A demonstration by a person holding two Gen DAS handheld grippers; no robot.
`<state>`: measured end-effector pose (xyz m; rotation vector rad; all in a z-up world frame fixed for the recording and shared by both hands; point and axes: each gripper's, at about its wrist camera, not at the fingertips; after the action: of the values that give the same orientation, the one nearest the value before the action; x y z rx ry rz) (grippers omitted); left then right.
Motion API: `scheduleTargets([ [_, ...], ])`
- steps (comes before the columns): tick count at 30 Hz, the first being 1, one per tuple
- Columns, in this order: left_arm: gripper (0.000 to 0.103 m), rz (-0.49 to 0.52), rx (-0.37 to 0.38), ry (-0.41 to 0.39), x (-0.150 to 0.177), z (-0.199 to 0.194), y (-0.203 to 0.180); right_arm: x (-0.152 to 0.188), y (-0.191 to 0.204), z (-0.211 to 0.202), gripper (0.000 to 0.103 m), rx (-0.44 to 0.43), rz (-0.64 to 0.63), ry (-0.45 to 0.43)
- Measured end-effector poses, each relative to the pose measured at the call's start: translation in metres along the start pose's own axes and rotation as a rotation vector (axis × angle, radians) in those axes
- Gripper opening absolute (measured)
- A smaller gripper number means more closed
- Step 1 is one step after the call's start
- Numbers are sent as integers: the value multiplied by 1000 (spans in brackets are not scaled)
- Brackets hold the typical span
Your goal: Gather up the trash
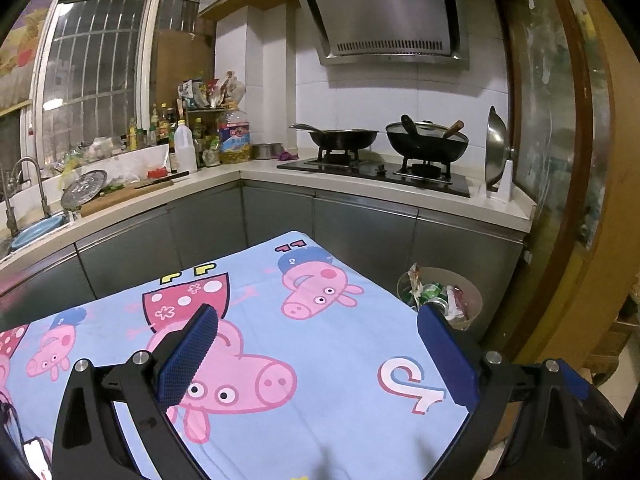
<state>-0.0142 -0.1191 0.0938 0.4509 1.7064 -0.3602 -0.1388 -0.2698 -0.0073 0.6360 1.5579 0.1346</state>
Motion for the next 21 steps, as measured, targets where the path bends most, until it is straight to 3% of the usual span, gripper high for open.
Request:
scheduleTargets([
  [6,99,-1,-11,2,0,1,1,2,3,-4,97,-8,-13,-42],
  [21,99,44,-38,8,-1,4,-2,8,-7,5,97,5,33,-14],
])
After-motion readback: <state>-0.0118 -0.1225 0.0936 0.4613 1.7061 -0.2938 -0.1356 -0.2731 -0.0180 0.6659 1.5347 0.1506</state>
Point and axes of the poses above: each gripper's, at about its wrist camera, not at the fingertips, and z roughly the way its jaws point, y to its left, x to its underside, and after that the axes turned 14 degrees about -y, right-handed
